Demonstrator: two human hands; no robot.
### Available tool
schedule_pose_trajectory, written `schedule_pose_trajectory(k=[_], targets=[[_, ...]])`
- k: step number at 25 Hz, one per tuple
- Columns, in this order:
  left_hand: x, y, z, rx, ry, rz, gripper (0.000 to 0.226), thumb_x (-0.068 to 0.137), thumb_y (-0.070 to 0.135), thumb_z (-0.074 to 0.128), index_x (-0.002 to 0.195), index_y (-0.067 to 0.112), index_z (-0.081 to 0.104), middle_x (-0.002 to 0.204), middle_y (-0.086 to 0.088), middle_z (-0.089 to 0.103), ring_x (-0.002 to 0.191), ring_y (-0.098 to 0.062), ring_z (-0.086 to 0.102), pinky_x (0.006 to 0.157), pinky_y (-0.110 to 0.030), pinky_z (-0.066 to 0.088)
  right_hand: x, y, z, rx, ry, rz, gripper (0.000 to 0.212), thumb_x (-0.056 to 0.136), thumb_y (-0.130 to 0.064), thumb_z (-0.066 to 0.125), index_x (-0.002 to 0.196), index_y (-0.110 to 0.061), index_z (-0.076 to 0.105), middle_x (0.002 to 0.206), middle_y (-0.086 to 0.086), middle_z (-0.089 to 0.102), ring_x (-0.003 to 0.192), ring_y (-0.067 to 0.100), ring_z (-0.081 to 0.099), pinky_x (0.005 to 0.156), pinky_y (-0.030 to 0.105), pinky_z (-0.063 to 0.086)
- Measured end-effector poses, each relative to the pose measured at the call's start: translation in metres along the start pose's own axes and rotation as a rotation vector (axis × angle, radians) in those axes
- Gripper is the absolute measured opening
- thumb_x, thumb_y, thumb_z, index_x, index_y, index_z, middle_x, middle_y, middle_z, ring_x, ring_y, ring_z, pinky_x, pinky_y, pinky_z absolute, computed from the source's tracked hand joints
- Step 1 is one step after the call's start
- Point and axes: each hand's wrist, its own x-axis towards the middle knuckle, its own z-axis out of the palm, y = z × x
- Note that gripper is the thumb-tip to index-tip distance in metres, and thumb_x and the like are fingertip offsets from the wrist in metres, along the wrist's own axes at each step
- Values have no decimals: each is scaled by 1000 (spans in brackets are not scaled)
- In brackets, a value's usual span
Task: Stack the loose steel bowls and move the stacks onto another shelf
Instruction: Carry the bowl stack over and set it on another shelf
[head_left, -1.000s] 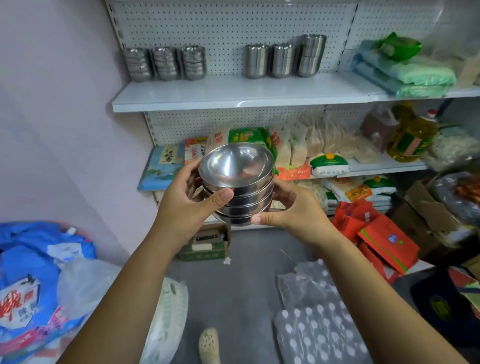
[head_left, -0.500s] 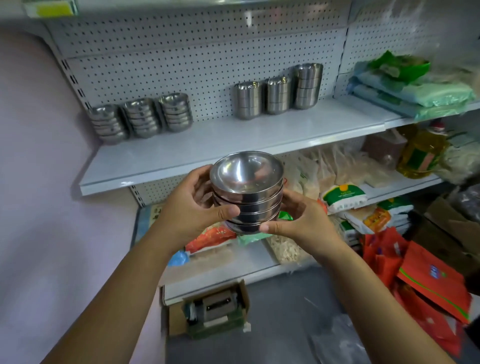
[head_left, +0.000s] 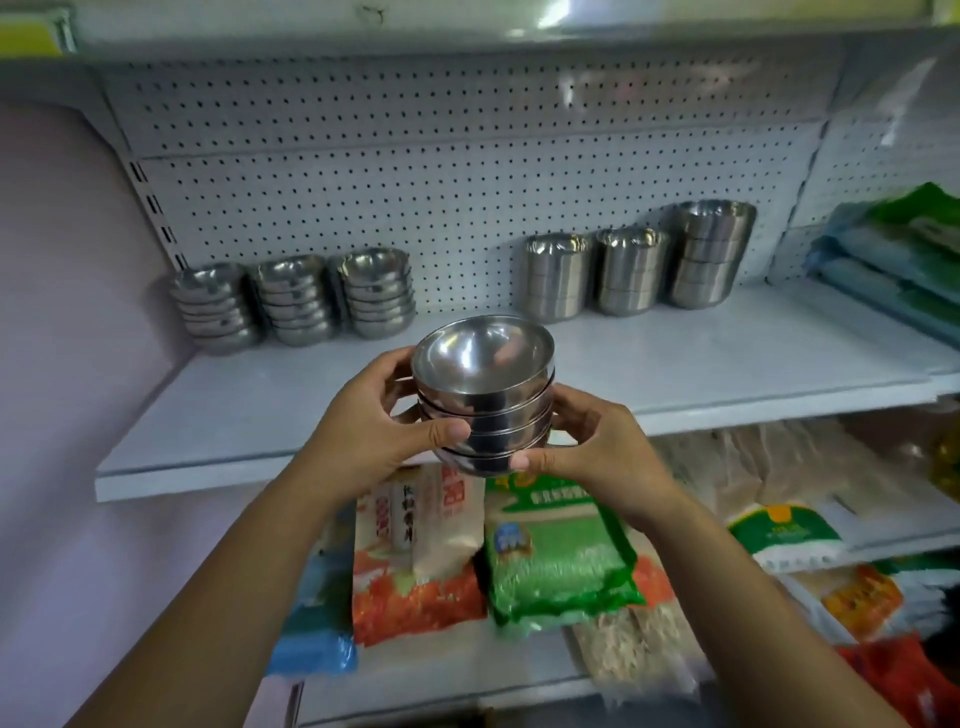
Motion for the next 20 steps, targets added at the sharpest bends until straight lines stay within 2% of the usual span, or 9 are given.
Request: schedule_pose_trajectory(k=[5, 8, 11, 16, 20], targets=[[92, -19, 2, 5, 14, -46, 83, 59, 34, 90, 135, 28, 57, 127, 13, 69, 119, 5, 61, 101, -22, 50, 97, 36, -30, -33, -36, 11, 54, 68, -14, 96, 117, -22, 74, 112, -2, 78, 113, 14, 71, 109, 42, 52], [127, -37, 1, -7, 22, -99, 77, 58, 40, 89, 128, 36, 58, 125, 15, 70, 119, 4, 62, 103, -25, 49, 134, 65, -37, -31, -63, 37, 58, 67, -15, 97, 119, -26, 74, 113, -3, 78, 115, 17, 70, 111, 49, 49], [150, -53, 0, 33, 34, -136, 77, 61, 37, 88, 132, 33, 58, 127, 15, 69, 118, 5, 62, 104, -27, 48, 161, 89, -40, -38, -92, 64, 57, 68, -16, 97, 118, -27, 74, 111, -2, 78, 113, 19, 70, 111, 52, 48], [181, -75, -7, 92, 23, -156, 73, 67, 37, 89, 133, 32, 59, 123, 16, 70, 116, 3, 64, 107, -33, 49, 196, 119, -35, -37, -110, 83, 59, 64, -26, 98, 117, -30, 74, 114, -4, 77, 116, 20, 68, 112, 51, 46], [201, -85, -18, 197, 17, -176, 71, 70, 41, 89, 134, 33, 59, 124, 16, 70, 119, 1, 63, 109, -38, 49, 220, 132, -32, -35, -142, 78, 60, 68, -19, 97, 122, -27, 72, 117, -5, 76, 116, 17, 68, 110, 39, 50]])
